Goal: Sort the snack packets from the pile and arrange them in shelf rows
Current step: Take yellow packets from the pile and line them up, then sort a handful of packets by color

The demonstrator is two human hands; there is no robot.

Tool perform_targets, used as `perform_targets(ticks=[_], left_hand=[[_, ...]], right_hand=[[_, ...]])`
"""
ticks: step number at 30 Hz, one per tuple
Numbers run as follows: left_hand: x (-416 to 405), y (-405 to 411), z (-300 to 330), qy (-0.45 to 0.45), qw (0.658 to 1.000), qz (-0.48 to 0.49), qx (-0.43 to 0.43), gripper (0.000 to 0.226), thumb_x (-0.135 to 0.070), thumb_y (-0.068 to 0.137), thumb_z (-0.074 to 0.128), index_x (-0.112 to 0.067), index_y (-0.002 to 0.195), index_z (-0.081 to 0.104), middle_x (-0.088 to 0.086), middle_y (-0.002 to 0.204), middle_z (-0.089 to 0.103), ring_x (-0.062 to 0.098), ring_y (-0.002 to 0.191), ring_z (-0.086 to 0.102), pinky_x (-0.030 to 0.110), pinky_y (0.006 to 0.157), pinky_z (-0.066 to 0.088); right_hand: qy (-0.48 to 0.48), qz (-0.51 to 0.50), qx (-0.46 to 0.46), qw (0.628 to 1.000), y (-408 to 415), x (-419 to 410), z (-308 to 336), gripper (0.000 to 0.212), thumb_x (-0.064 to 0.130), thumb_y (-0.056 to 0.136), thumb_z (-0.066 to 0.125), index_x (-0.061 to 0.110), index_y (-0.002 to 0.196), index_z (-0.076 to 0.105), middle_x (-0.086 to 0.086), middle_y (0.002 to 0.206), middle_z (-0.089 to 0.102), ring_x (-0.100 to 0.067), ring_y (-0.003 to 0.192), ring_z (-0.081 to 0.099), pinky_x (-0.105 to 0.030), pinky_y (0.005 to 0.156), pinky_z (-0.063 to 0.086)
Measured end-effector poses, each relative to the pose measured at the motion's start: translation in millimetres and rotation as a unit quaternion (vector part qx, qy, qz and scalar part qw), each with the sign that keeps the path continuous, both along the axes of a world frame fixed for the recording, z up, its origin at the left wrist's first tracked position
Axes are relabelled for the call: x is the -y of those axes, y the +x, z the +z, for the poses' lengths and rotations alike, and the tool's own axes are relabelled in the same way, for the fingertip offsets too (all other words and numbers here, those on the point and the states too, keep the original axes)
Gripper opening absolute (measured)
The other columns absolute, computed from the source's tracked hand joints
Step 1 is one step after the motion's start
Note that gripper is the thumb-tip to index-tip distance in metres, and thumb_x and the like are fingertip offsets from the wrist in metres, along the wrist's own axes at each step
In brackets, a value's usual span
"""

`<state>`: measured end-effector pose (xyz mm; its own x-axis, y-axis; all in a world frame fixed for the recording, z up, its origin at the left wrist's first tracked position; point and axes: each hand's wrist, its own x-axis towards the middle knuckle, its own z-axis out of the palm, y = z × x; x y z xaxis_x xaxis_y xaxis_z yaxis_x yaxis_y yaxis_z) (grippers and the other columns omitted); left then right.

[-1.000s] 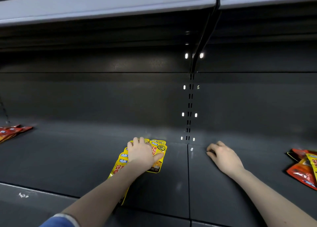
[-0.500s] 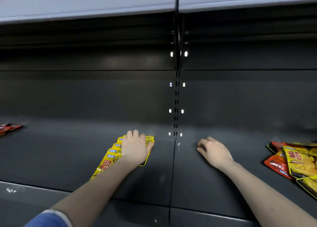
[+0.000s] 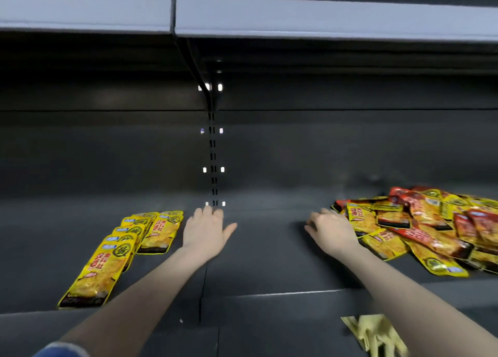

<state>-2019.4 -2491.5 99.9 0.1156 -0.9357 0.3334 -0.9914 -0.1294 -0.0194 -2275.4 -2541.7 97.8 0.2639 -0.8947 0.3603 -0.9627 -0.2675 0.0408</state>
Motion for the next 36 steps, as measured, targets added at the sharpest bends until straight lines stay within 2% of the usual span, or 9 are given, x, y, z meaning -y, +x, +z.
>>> perform_targets(ticks=[8, 13, 16, 20, 24, 31, 33, 36], left_hand=[[9.2, -44.6, -17.1, 0.046, 0.996, -0.048, -0.056, 0.053, -0.055, 0.096, 0.034, -0.016, 0.130, 0.048, 0.007, 0.130, 0.048, 0.027, 0.125, 0.040, 0.036, 0.099, 0.036], [16.4, -81.6, -6.9, 0.042, 0.995, -0.060, -0.063, 0.054, -0.055, 0.096, 0.035, -0.015, 0.130, 0.048, 0.008, 0.130, 0.049, 0.027, 0.122, 0.041, 0.036, 0.098, 0.037], [26.4, -113.9, 2.8, 0.032, 0.995, -0.058, -0.074, 0.054, -0.055, 0.096, 0.036, -0.015, 0.131, 0.048, 0.008, 0.131, 0.048, 0.028, 0.123, 0.041, 0.037, 0.098, 0.037], [42.2, -171.9, 7.9, 0.037, 0.993, -0.062, -0.096, 0.054, -0.054, 0.095, 0.038, -0.013, 0.130, 0.048, 0.008, 0.131, 0.049, 0.028, 0.123, 0.042, 0.037, 0.098, 0.037], [59.1, -224.4, 3.8, 0.056, 0.989, -0.078, -0.115, 0.056, -0.054, 0.095, 0.038, -0.012, 0.131, 0.048, 0.009, 0.132, 0.049, 0.029, 0.125, 0.042, 0.038, 0.099, 0.037], [78.5, -253.5, -4.4, 0.106, 0.980, -0.076, -0.153, 0.038, -0.040, 0.098, 0.041, -0.006, 0.112, 0.052, 0.016, 0.123, 0.056, 0.035, 0.116, 0.050, 0.039, 0.091, 0.041], [83.3, -254.6, -6.1, 0.119, 0.976, -0.077, -0.167, 0.032, -0.035, 0.096, 0.046, -0.006, 0.110, 0.052, 0.017, 0.121, 0.057, 0.036, 0.113, 0.052, 0.039, 0.089, 0.043], [89.3, -252.4, -4.3, 0.108, 0.970, -0.058, -0.210, 0.037, -0.035, 0.088, 0.060, -0.007, 0.112, 0.056, 0.015, 0.119, 0.058, 0.034, 0.112, 0.053, 0.036, 0.088, 0.044]], right_hand=[[-0.023, -0.046, 0.004, 0.999, -54.5, -19.1, -1.7, 0.032, 0.035, 0.097, 0.042, 0.016, 0.117, 0.059, -0.009, 0.115, 0.057, -0.029, 0.113, 0.049, -0.034, 0.091, 0.038], [-0.057, -0.057, 0.033, 0.996, -102.4, -19.6, 3.9, 0.030, 0.031, 0.094, 0.049, 0.009, 0.110, 0.064, -0.014, 0.105, 0.060, -0.034, 0.105, 0.053, -0.036, 0.085, 0.041], [-0.061, -0.065, 0.021, 0.996, -138.3, -12.9, 9.9, 0.030, 0.032, 0.095, 0.047, 0.012, 0.110, 0.063, -0.012, 0.107, 0.059, -0.032, 0.105, 0.052, -0.035, 0.085, 0.040], [-0.090, -0.049, 0.052, 0.993, -191.5, 2.2, 14.1, 0.025, 0.027, 0.090, 0.057, 0.007, 0.103, 0.068, -0.016, 0.094, 0.062, -0.037, 0.094, 0.057, -0.039, 0.079, 0.044], [-0.089, -0.027, 0.055, 0.994, -232.9, 18.3, 11.2, 0.019, 0.023, 0.085, 0.065, 0.005, 0.086, 0.070, -0.014, 0.078, 0.061, -0.036, 0.079, 0.059, -0.040, 0.068, 0.049], [-0.082, -0.007, 0.075, 0.994, -253.6, 30.8, 4.0, 0.029, 0.034, 0.093, 0.052, 0.011, 0.103, 0.067, -0.010, 0.097, 0.061, -0.027, 0.094, 0.057, -0.035, 0.081, 0.046], [-0.075, -0.006, 0.079, 0.994, -253.4, 32.7, 2.5, 0.030, 0.035, 0.094, 0.049, 0.012, 0.105, 0.066, -0.008, 0.098, 0.061, -0.026, 0.095, 0.057, -0.034, 0.081, 0.045], [-0.070, -0.010, 0.087, 0.994, -252.3, 34.8, 1.7, 0.030, 0.036, 0.094, 0.049, 0.013, 0.105, 0.066, -0.007, 0.097, 0.061, -0.025, 0.095, 0.057, -0.034, 0.080, 0.045]])
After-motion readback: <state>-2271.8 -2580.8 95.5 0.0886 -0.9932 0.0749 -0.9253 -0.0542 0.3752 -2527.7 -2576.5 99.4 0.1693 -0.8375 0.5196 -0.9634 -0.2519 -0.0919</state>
